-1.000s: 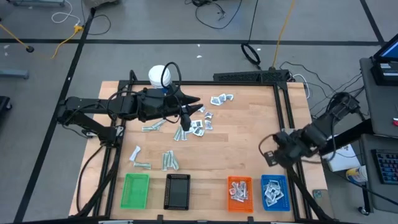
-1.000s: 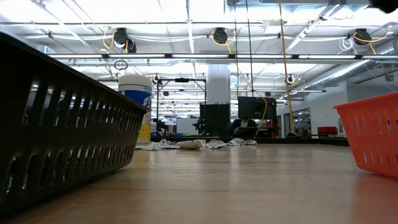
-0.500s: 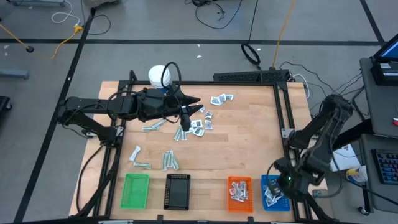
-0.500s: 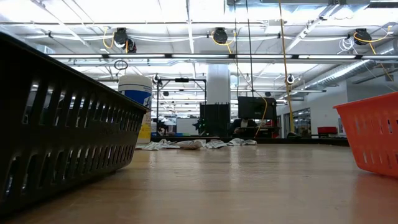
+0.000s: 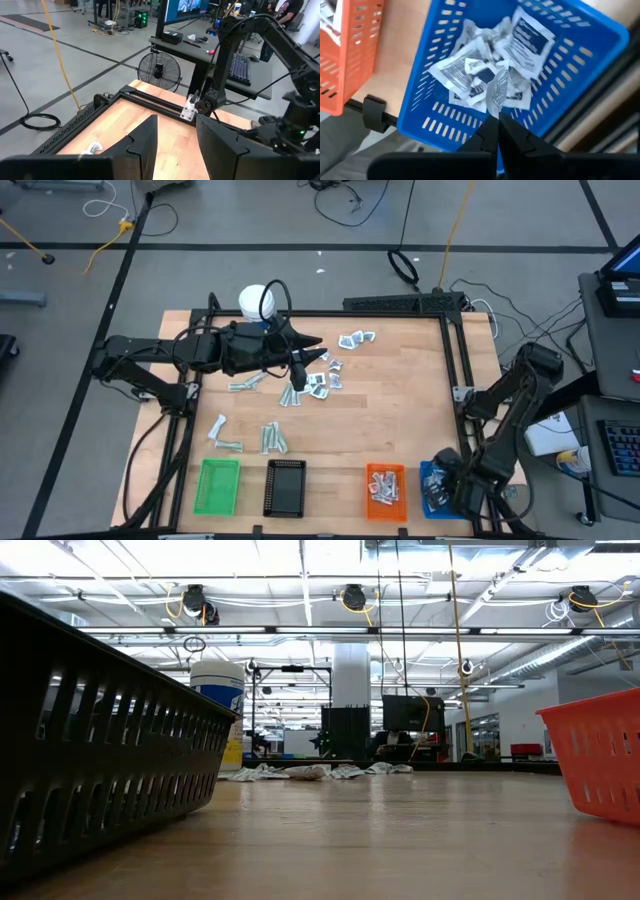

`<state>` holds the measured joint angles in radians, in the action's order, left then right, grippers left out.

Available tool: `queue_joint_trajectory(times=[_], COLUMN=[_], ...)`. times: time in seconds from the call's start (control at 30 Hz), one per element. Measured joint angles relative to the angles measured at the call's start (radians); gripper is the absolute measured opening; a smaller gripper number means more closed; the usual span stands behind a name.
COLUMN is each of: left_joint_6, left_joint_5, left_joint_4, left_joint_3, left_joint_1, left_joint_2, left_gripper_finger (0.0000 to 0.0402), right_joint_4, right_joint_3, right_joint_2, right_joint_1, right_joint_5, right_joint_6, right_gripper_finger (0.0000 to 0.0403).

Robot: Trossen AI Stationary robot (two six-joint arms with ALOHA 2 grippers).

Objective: Pick & Place First Aid Supplies
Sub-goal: Put the alcohol pad into the blue bin, then put the towelette pack into the black bin

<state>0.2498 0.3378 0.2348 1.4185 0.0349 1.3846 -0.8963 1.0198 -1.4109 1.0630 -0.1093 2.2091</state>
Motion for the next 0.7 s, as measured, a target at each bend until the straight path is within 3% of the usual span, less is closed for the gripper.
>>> queue_joint_trajectory(times=[0.2, 0.53, 0.7], left_joint_6=[0.04, 0.043, 0.043], left_joint_5=[0.0, -0.026, -0.037], left_joint_4=[0.007, 0.032, 0.032], left_joint_3=[0.0, 0.0, 0.0], left_joint_1=[0.0, 0.0, 0.0], left_joint_2=[0.0, 0.001, 0.001], left_gripper_finger=[0.0141, 0.0141, 0.0141], right_joint_4=[0.027, 0.019, -0.014], right_joint_3=[-0.006, -0.006, -0.006], right_joint_2=[0.007, 0.08, 0.144], right_joint_1=[0.0, -0.002, -0.013], right_joint_5=[0.0, 0.005, 0.007], right_joint_6=[-0.029, -0.072, -0.128], right_gripper_finger=[0.0024, 0.0183, 0.0226])
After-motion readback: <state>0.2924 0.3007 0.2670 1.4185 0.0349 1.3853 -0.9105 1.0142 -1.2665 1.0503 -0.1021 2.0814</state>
